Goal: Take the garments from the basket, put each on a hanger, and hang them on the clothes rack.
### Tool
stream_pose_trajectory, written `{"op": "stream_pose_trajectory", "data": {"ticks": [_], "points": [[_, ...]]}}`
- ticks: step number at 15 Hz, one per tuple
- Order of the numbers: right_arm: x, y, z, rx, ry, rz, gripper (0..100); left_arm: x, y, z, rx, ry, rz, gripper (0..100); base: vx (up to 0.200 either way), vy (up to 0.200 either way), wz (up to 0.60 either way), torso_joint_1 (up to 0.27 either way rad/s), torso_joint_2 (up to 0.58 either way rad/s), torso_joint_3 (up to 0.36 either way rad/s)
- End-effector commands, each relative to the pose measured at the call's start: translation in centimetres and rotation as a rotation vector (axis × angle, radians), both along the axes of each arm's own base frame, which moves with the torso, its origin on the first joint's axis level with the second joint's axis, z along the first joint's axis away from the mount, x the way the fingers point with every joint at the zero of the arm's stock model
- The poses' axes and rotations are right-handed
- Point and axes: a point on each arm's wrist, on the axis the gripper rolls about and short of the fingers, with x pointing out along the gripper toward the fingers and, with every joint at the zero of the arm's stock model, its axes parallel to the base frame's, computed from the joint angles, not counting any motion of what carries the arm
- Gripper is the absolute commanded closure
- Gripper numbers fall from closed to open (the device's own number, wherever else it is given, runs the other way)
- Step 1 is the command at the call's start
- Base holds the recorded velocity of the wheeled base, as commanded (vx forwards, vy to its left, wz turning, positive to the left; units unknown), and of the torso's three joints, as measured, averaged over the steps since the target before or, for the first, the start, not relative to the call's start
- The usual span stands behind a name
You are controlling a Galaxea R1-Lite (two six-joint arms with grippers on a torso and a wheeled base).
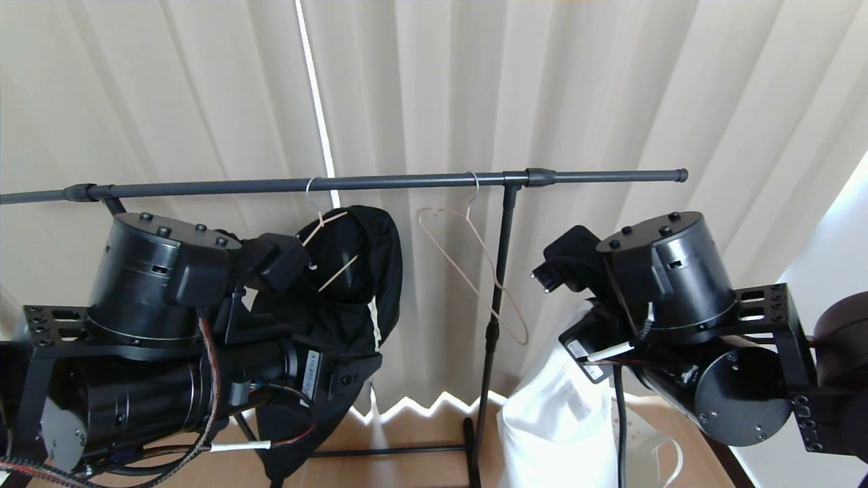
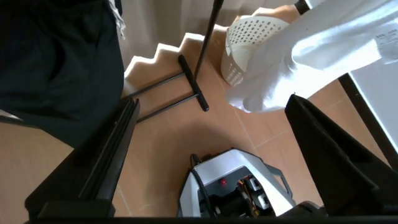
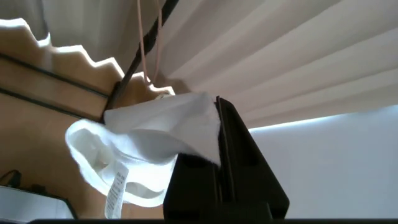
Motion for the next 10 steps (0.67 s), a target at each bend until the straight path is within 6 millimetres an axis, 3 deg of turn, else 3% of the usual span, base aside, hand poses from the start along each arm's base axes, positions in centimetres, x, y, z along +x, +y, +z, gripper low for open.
{"op": "stream_pose_trajectory", "data": {"ticks": [1, 4, 10], "points": [[-0.8, -2.2, 0.5, -0.036, 0.008, 0.013, 100, 0.2, -0.1, 0.4, -0.010, -0.018, 0.006, 0, 0.000, 0.000, 0.00, 0.000, 0.00, 0.000], [-1.0, -5.4, 0.9, -0.131, 0.023, 0.024, 100, 1.6, -1.0, 0.4, 0.009, -0.037, 0.069, 0, 0.000, 0.000, 0.00, 0.000, 0.00, 0.000], [-1.4, -7.8, 2.1, -0.158, -0.008, -0.018, 100, 5.5, -4.5, 0.9, -0.013, -0.049, 0.099, 0, 0.000, 0.000, 0.00, 0.000, 0.00, 0.000]]}}
